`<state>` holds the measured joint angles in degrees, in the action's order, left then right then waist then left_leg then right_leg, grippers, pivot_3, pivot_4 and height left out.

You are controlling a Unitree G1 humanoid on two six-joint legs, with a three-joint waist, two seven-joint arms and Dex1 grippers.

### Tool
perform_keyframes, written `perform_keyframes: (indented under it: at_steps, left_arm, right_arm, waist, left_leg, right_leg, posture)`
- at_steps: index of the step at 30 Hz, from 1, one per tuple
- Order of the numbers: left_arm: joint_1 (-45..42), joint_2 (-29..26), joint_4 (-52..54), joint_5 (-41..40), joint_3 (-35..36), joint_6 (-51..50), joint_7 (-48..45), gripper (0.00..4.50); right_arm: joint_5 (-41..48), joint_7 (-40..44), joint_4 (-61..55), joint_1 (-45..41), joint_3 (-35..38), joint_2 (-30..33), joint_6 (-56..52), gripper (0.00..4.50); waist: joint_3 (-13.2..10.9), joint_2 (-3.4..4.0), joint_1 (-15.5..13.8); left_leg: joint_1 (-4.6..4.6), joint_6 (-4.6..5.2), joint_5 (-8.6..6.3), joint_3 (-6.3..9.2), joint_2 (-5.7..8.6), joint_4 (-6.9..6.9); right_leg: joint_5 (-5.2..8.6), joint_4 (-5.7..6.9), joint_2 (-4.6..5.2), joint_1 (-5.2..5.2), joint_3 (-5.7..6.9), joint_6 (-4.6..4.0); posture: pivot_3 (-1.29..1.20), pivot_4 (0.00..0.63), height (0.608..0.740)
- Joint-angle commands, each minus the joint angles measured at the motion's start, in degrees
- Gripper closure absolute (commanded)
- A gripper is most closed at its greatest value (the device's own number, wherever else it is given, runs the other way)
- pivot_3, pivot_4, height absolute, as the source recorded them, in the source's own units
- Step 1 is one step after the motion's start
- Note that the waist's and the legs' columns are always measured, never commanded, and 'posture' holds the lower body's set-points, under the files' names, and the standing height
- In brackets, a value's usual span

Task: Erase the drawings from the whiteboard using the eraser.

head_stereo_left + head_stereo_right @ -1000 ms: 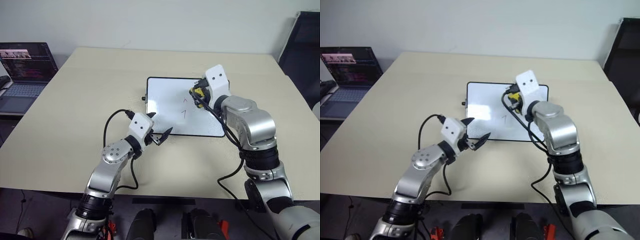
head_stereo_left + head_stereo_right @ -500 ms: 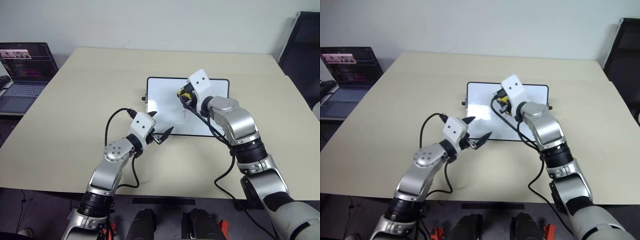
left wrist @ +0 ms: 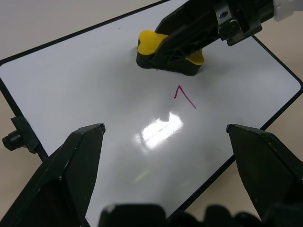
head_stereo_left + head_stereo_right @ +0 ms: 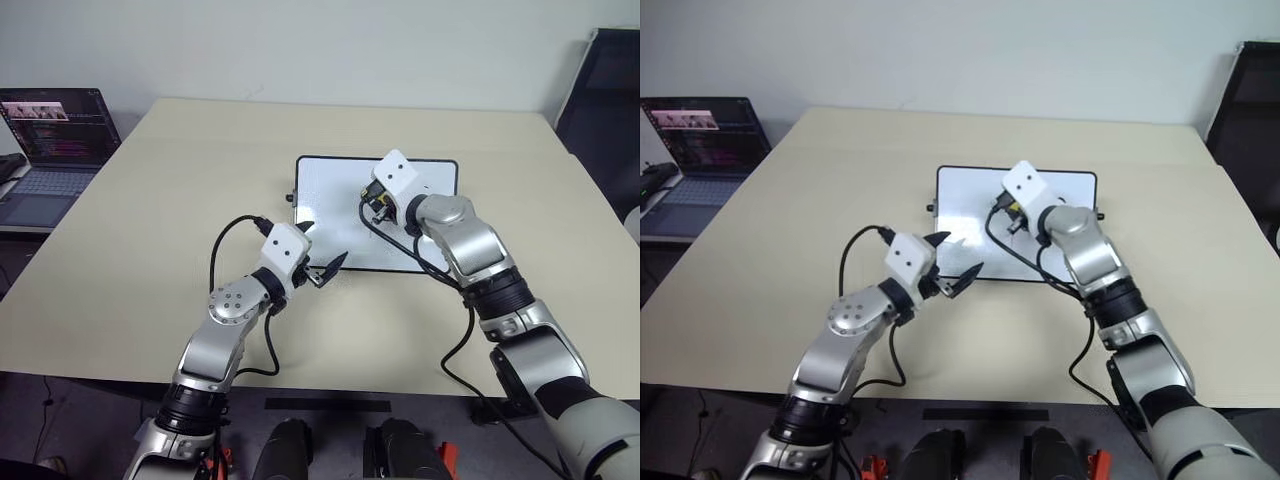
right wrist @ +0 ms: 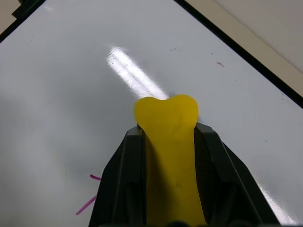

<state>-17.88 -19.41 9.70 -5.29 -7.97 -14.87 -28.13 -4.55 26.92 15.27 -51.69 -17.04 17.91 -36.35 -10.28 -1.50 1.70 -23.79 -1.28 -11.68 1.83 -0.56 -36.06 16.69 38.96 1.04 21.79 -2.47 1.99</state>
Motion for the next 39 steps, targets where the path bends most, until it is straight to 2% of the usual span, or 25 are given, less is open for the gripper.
perform_keyframes:
  at_steps: [1,8,19,33,39]
  left_arm:
    - [-0.4,-0.1,2.2,-0.1,1.3,0.7,0.5,0.00]
    - [-0.1,0.5,2.3,-0.5,2.2,0.6,0.8,0.00]
    - [-0.4,1.3,1.9,-0.2,1.8,0.9,0.8,0.00]
    - [-0.9,0.9,1.4,-0.5,1.5,1.1,-1.0,0.00]
    - [1.5,-0.6,4.3,-1.8,3.2,-0.5,-1.8,0.00]
  right_arm:
    - [-1.5,2.3,-3.0,4.8,-1.4,2.6,-3.0,3.51]
    - [-2.3,4.8,-10.4,11.3,-2.1,5.8,-6.3,3.51]
    - [-2.2,3.7,-5.1,5.8,-0.2,4.9,-4.2,3.51]
    - [-0.9,4.3,-14.0,6.3,4.8,7.9,-11.3,3.51]
    - [2.8,2.7,-27.1,8.0,12.1,6.3,-24.5,3.51]
  waist:
    - [0.0,-0.02,-0.1]
    - [0.0,-0.03,0.0]
    - [0.0,-0.04,0.1]
    - [0.0,-0.04,-0.1]
    - [0.0,-0.04,-0.1]
  left_leg:
    - [0.00,0.00,0.00,0.01,0.01,0.00]
    - [0.05,0.00,0.00,0.01,-0.03,-0.03]
    - [0.22,0.14,0.11,-0.10,-0.03,-0.05]
    - [-0.06,0.13,0.09,-0.11,0.01,0.02]
    - [-0.35,0.08,0.06,-0.09,0.01,0.10]
  right_leg:
    - [0.00,-0.01,0.00,-0.01,0.00,0.00]
    - [0.00,-0.02,0.02,-0.06,-0.02,0.01]
    - [-0.03,-0.02,0.02,-0.17,-0.07,0.08]
    - [-0.04,-0.08,0.05,0.06,-0.06,0.05]
    - [-0.03,-0.08,0.09,0.36,-0.07,0.04]
  posture:
    - [0.00,0.150,0.740]
    - [0.00,0.150,0.740]
    - [0.00,0.150,0.740]
    - [0.00,0.150,0.740]
    - [0.00,0.150,0.740]
